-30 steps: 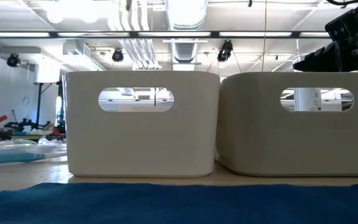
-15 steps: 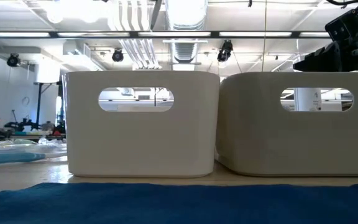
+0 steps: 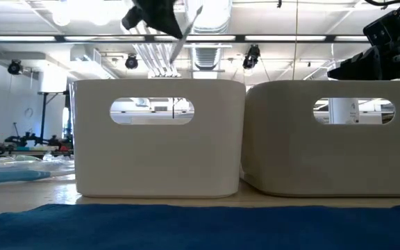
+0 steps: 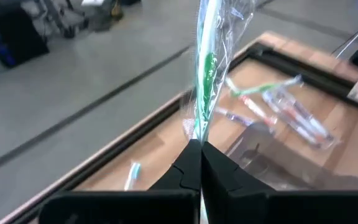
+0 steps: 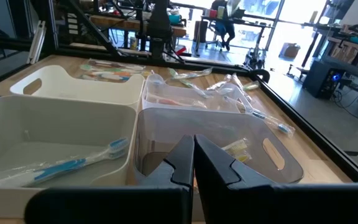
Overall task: Pick & Place Toothbrushes
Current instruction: Put the green toothbrush into the transparent bin
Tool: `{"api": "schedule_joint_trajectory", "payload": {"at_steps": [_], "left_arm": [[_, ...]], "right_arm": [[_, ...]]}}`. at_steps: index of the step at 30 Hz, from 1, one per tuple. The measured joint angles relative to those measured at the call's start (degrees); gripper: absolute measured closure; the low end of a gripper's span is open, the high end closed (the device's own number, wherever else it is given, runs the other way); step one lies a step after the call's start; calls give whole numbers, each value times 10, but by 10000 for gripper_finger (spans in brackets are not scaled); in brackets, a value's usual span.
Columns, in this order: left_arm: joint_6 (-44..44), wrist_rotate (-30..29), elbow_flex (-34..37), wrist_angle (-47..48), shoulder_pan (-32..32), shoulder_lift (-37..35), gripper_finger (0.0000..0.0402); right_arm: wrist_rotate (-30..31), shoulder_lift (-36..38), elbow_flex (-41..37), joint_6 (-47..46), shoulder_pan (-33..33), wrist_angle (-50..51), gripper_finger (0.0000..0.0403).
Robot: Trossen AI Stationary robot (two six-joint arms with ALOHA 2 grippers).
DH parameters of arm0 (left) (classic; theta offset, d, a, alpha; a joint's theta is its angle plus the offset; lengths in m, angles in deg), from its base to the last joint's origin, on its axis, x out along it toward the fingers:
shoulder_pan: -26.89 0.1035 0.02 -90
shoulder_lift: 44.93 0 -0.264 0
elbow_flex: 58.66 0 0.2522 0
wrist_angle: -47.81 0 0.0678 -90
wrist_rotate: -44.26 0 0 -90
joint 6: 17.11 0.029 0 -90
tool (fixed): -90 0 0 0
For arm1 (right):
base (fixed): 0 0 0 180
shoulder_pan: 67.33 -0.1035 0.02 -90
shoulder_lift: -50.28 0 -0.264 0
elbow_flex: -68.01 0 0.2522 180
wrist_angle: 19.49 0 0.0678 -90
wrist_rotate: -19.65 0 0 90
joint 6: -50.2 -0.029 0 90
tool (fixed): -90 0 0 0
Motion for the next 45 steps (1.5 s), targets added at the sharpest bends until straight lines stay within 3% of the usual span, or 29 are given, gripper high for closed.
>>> {"api": "schedule_joint_trajectory", "payload": {"at_steps": [7,12,23,33,45], "left_arm": [[-93,45,-93,125,14,90,401],[-159,72,-111,175,14,137,401],[-253,137,-88,188,24,168,401],[-284,150,-56,190,13,172,401],[-302,201,43,82,9,172,401]], "right_arm": [[0,0,0,0,0,0,394],[0,0,0,0,0,0,394],[0,0,0,0,0,0,394],[0,0,0,0,0,0,394],[0,0,0,0,0,0,394]]}}
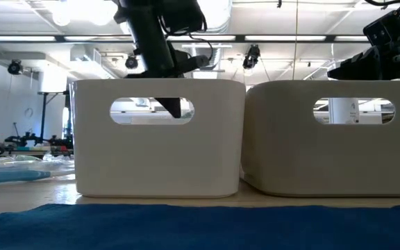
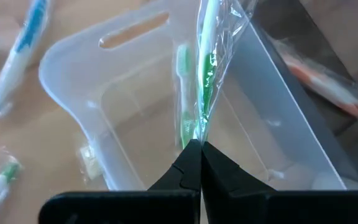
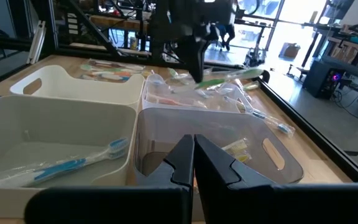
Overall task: Pick & Place Toothbrushes
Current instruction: Put the green toothbrush into the transparent bin
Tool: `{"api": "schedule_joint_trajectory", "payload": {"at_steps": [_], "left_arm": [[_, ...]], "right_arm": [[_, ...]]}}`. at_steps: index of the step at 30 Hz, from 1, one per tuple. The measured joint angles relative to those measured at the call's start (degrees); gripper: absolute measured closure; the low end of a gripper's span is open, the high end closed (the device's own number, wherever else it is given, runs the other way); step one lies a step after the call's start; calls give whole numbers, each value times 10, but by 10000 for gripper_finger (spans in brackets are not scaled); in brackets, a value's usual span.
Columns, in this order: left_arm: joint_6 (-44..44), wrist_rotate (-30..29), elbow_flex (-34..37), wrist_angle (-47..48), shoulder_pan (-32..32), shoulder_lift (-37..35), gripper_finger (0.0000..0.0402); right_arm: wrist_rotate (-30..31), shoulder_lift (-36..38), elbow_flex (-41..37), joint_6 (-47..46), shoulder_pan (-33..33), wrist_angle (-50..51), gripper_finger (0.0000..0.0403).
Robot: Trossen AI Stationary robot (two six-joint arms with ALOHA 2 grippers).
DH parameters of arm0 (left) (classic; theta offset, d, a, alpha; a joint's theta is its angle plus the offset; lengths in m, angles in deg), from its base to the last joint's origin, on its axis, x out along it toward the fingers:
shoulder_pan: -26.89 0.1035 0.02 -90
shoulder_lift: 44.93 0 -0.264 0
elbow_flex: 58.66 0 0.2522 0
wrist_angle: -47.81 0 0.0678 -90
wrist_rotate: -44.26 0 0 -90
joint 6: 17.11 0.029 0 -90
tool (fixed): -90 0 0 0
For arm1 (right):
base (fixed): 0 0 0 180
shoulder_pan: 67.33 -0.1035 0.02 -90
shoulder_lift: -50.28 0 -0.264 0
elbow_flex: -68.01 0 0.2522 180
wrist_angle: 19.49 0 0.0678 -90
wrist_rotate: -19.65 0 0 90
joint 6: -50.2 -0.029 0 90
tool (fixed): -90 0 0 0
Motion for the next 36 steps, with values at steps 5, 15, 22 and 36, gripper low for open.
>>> {"api": "schedule_joint_trajectory", "payload": {"at_steps": [5,15,22,36], "left_arm": [[-12,5,8,-2,-2,0,401],[-13,46,8,-10,-7,30,401],[-14,54,8,-10,-6,41,401],[-16,63,8,-10,8,59,401]], "right_arm": [[0,0,0,0,0,0,394],[0,0,0,0,0,0,394],[0,0,0,0,0,0,394],[0,0,0,0,0,0,394]]}}
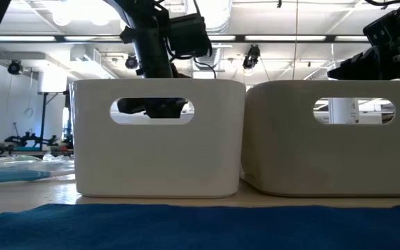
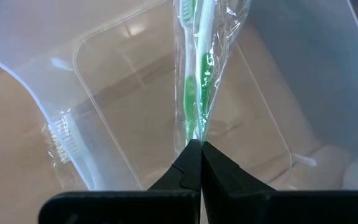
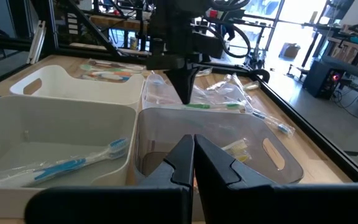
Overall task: Pick & Place Toothbrushes
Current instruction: Put the green toothbrush into the transparent bin
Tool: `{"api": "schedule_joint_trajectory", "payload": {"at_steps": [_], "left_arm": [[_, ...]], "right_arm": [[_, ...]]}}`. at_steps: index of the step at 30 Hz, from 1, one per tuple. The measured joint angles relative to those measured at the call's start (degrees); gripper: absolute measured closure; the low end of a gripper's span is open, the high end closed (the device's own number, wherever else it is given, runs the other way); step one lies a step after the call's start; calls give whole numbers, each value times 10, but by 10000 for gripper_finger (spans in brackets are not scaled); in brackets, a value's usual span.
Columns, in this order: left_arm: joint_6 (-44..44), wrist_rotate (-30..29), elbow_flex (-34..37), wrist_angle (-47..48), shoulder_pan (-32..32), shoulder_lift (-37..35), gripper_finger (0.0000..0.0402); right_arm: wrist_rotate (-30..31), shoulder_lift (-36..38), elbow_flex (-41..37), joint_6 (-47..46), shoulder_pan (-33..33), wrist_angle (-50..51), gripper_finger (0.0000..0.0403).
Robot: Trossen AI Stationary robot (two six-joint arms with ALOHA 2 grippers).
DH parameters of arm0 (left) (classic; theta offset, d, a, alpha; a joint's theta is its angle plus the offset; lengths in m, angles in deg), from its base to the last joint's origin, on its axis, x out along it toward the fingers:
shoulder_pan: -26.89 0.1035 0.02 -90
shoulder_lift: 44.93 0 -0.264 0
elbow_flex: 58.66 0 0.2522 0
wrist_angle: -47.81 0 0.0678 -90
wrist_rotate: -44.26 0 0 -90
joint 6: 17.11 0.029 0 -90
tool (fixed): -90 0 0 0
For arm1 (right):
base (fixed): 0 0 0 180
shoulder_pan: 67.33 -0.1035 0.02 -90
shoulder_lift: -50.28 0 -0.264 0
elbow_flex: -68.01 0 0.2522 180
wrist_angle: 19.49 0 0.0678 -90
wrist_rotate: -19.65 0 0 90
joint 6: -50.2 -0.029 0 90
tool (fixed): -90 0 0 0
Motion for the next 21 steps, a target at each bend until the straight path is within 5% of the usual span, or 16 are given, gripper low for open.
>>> {"api": "schedule_joint_trajectory", "payload": {"at_steps": [9,21], "left_arm": [[5,6,0,0,0,0,398],[18,20,0,-15,1,0,339]], "right_arm": [[0,0,0,0,0,0,394],[0,0,0,0,0,0,394]]}}
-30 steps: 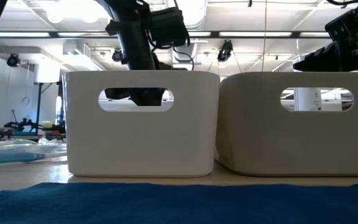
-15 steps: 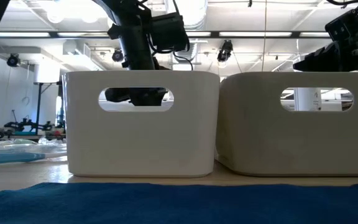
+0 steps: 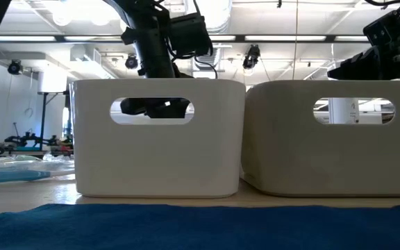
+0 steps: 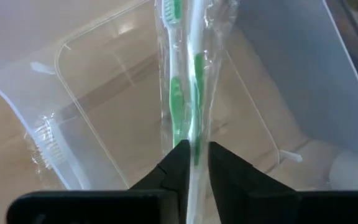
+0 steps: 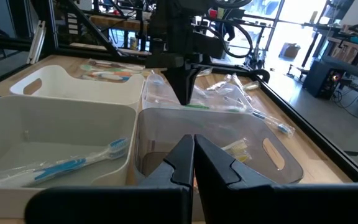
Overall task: Pick & Place Toothbrushes
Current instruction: Put the green toothbrush into the transparent bin, then put the violet toothbrush into the white bin
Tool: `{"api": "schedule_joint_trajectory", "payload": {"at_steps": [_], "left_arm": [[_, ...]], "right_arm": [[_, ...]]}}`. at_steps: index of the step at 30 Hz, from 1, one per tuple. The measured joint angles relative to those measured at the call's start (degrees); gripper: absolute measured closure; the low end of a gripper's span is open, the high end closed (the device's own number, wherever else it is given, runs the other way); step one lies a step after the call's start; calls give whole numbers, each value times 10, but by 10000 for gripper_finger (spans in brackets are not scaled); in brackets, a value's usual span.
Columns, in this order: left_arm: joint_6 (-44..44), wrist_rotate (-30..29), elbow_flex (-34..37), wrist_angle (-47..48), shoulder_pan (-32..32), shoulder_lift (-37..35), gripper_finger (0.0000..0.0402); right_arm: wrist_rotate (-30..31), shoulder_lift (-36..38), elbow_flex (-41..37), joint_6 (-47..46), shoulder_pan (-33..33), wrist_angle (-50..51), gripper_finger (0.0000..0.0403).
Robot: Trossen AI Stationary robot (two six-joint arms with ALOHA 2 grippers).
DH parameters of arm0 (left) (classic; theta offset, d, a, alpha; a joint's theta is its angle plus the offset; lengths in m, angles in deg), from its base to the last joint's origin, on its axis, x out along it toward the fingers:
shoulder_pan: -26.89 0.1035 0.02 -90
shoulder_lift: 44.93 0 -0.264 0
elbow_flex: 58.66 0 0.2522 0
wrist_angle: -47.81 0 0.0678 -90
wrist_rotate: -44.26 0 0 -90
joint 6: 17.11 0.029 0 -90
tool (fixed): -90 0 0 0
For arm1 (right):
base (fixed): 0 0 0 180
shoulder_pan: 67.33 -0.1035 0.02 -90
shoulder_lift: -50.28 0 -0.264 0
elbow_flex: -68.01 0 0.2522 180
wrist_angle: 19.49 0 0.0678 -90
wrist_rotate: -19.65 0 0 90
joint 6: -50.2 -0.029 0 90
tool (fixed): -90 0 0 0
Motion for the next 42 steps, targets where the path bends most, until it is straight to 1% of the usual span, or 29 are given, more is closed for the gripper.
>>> {"api": "schedule_joint_trajectory", "payload": {"at_steps": [8,13,22,24,28,34,37,40,42], "left_arm": [[10,13,0,0,0,0,288],[38,41,-4,0,1,-5,265],[128,85,-42,7,1,-15,255],[143,95,-56,18,1,-16,255],[171,95,-82,58,1,-27,254],[257,80,-117,175,1,-51,254],[303,61,-129,230,1,-61,254],[344,18,-136,281,1,-73,254],[393,-35,-141,308,1,-80,254]], "right_arm": [[0,0,0,0,0,0,394],[0,0,0,0,0,0,394],[0,0,0,0,0,0,394],[0,0,0,0,0,0,394],[0,0,0,0,0,0,394],[0,0,0,0,0,0,394],[0,0,0,0,0,0,394],[0,0,0,0,0,0,394],[0,0,0,0,0,0,394]]}}
